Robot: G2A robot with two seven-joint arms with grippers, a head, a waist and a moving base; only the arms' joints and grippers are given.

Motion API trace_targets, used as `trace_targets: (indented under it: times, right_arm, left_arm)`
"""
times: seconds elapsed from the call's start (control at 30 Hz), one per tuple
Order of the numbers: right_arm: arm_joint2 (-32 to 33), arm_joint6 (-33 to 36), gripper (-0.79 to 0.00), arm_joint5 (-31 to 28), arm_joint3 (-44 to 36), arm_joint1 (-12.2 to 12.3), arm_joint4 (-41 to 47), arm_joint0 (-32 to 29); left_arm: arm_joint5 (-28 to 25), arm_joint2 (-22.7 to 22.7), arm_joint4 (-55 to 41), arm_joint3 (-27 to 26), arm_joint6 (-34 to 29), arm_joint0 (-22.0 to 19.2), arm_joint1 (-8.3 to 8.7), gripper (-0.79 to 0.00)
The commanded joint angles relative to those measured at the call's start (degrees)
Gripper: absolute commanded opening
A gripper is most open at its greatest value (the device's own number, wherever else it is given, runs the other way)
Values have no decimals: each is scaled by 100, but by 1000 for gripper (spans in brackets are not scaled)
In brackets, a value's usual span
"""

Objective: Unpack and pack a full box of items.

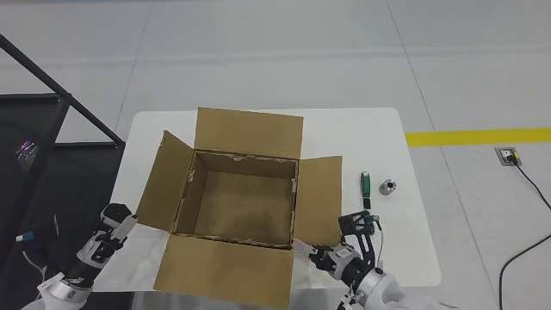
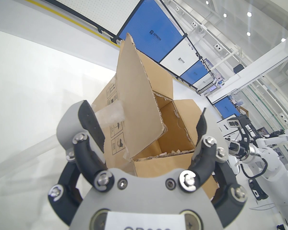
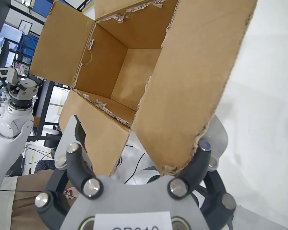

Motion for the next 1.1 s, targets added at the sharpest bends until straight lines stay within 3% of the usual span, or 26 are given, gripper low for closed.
trace_targets:
  times: [0.0,0.37,0.87,1.07]
  right_arm:
    - [-59,-110,0,81,47,-1,-46,95]
    - [-233,-127,0,508,343,13,-279,746]
    - [-47,-338,0,230,691,90,5,970]
    - [-21,-401,0,132,738,124,67,949]
  left_arm:
    - [0,0,0,0,0,0,0,0]
    - [0,0,0,0,0,0,0,0]
    - [16,7,108,-51,-25,-7,2,0]
    - [193,81,724,-225,419,-9,-35,0]
